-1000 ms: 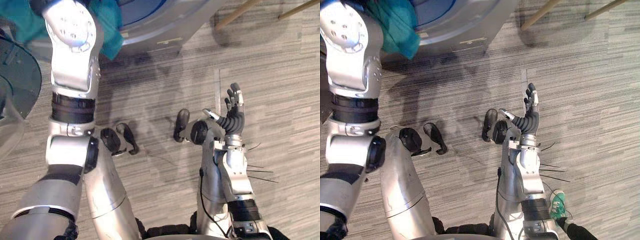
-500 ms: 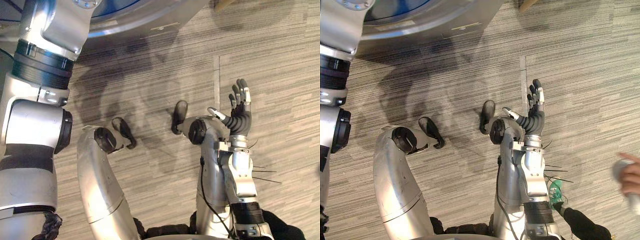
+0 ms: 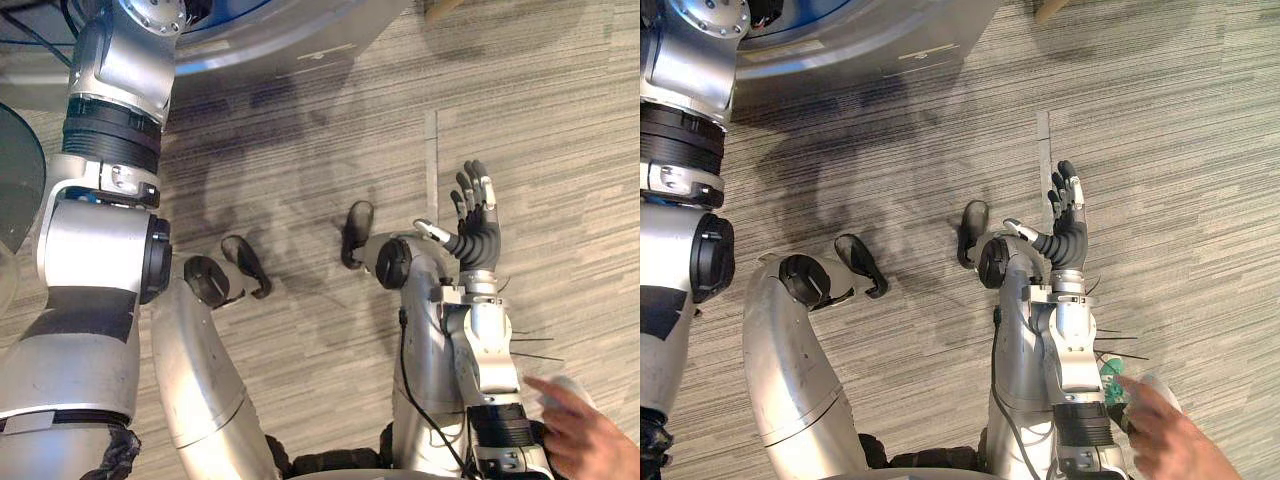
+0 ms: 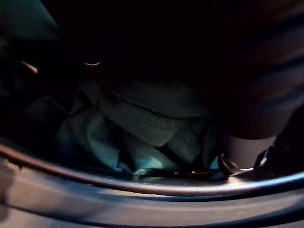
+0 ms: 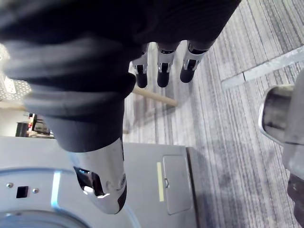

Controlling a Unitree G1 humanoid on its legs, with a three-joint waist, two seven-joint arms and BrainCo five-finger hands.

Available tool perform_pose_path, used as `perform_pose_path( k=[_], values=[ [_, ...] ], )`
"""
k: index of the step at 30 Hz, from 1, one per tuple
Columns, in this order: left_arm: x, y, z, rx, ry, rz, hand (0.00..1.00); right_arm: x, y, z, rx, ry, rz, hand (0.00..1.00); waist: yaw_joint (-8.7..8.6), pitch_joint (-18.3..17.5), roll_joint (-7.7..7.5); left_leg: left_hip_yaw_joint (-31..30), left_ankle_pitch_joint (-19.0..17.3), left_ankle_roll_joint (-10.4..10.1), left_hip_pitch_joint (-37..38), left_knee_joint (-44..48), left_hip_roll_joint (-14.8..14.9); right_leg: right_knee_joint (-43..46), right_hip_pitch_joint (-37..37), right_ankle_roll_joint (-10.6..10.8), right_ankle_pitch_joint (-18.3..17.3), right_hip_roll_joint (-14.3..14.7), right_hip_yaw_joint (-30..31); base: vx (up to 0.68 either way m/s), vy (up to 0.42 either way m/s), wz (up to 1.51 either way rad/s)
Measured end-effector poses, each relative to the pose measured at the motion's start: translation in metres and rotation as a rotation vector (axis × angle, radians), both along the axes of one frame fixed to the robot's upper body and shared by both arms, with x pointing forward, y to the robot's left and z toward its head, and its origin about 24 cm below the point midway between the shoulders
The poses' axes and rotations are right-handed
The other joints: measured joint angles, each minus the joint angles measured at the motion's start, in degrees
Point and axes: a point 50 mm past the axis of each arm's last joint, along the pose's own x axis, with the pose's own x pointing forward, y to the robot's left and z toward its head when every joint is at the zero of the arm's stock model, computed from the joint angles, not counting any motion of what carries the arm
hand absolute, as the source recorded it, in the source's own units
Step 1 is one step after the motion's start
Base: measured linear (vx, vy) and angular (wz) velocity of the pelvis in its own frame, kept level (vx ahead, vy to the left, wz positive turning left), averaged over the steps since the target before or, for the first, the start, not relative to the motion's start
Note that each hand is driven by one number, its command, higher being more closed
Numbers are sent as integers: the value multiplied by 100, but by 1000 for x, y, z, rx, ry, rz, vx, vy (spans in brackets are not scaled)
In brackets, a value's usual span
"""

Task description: Pick up the laundry basket with both hands and put the clothes into the washing machine.

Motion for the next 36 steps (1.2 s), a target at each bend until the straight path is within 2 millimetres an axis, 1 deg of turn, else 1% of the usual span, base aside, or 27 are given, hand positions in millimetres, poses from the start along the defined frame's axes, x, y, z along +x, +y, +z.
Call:
perform_pose_path(
  k=[3,5,7,8,9,10,11,14,19,21,22,23,24,25,26,27,28,29,30,33,35,36],
  values=[
    [0,8,1,-128,9,-48,0,1,0,-2,-7,13,7,0,8,0,0,0,15,2,6,-56,-7,-40,14,0,0,-7,-24,0,0,0],
    [0,9,2,-158,23,-56,0,3,0,-3,-16,25,15,0,12,0,0,0,36,3,27,-95,-18,-70,41,-1,0,-8,-32,1,-12,5],
    [-1,-4,9,-171,16,-83,0,5,-2,-5,-29,41,14,0,18,0,1,11,127,3,82,-238,-110,-151,108,-2,1,-31,-40,-4,-33,21],
    [-3,-15,15,-178,-6,-104,0,6,-1,-8,-33,60,17,0,53,0,1,0,179,-7,130,-331,-138,-219,181,-6,3,-42,-69,-6,-30,19],
    [-4,-20,18,-181,-15,-114,0,6,-2,-10,-35,68,17,0,62,0,1,-11,196,-21,158,-368,-160,-244,221,-8,4,-60,-85,-9,-33,19],
    [-7,-26,24,-189,-45,-122,0,7,-3,-13,-39,81,15,0,71,-1,4,-13,241,-36,224,-443,-190,-298,300,-15,8,-109,-110,-15,-30,12],
    [-11,-28,32,-190,-76,-115,0,7,-1,-13,-40,83,20,0,86,-1,3,-18,273,-46,272,-514,-190,-360,358,-48,27,-115,-142,-19,-31,9],
    [-21,-27,47,-176,-132,-70,0,8,0,-15,-43,91,27,0,117,-1,3,-16,356,-94,324,-659,-190,-493,419,-120,72,-108,-193,-27,-38,1],
    [-20,-22,47,-174,-119,-31,0,8,3,-17,-52,103,43,0,149,-1,4,-23,438,-131,379,-808,-190,-615,489,-165,101,-99,-253,-7,-13,1],
    [-17,-21,41,-197,-95,-57,0,9,4,-19,-52,115,47,0,156,0,6,-28,444,-140,428,-839,-188,-649,545,-170,104,-93,-271,0,0,0],
    [-13,-19,35,-205,-73,-65,0,9,5,-21,-54,122,51,0,155,3,10,-27,444,-140,471,-851,-185,-669,589,-170,104,-87,-275,0,0,0],
    [-4,-14,19,-223,-15,-79,0,10,5,-24,-55,140,53,0,150,1,14,-15,444,-140,560,-888,-182,-711,674,-170,107,-78,-275,0,0,0],
    [1,-10,8,-232,22,-84,0,10,5,-26,-57,151,57,0,153,0,16,-3,444,-140,605,-918,-180,-745,713,-172,113,-69,-272,0,0,0],
    [4,-8,1,-239,41,-84,0,10,5,-26,-60,156,60,0,156,0,17,5,450,-150,626,-941,-181,-771,729,-175,123,-64,-271,-26,-10,-4],
    [10,-5,-13,-262,78,-89,0,10,6,-27,-65,165,66,0,171,0,17,20,461,-165,652,-981,-177,-824,745,-183,147,-43,-263,-33,-11,-6],
    [15,-1,-26,-307,114,-101,0,11,6,-27,-69,167,67,0,188,0,17,28,470,-166,660,-1008,-173,-855,746,-174,163,-23,-253,-27,-8,-6],
    [16,2,-33,-329,128,-104,0,11,6,-27,-69,166,67,0,186,0,17,31,478,-166,659,-1024,-173,-869,746,-178,170,-23,-256,-21,-7,-3],
    [20,8,-45,-397,150,-119,0,11,6,-27,-69,166,66,0,185,0,17,35,488,-171,660,-1052,-174,-895,746,-179,179,-21,-260,0,0,0],
    [19,10,-51,-449,126,-146,0,11,6,-27,-68,166,66,0,185,1,19,33,490,-173,659,-1059,-174,-897,746,-179,179,-21,-266,0,0,0],
    [17,12,-53,-559,96,-206,0,11,7,-27,-64,166,66,0,223,0,24,31,492,-178,662,-1067,-176,-897,746,-179,179,-21,-266,0,0,0],
    [14,17,-62,-694,45,-262,0,10,8,-27,-66,162,62,0,209,-8,56,31,493,-178,663,-1071,-178,-898,746,-178,179,-21,-265,0,0,0],
    [14,18,-66,-733,36,-277,0,10,8,-26,-68,161,61,0,217,-12,70,30,493,-179,663,-1072,-179,-898,746,-178,179,-22,-265,0,0,0]
  ],
)
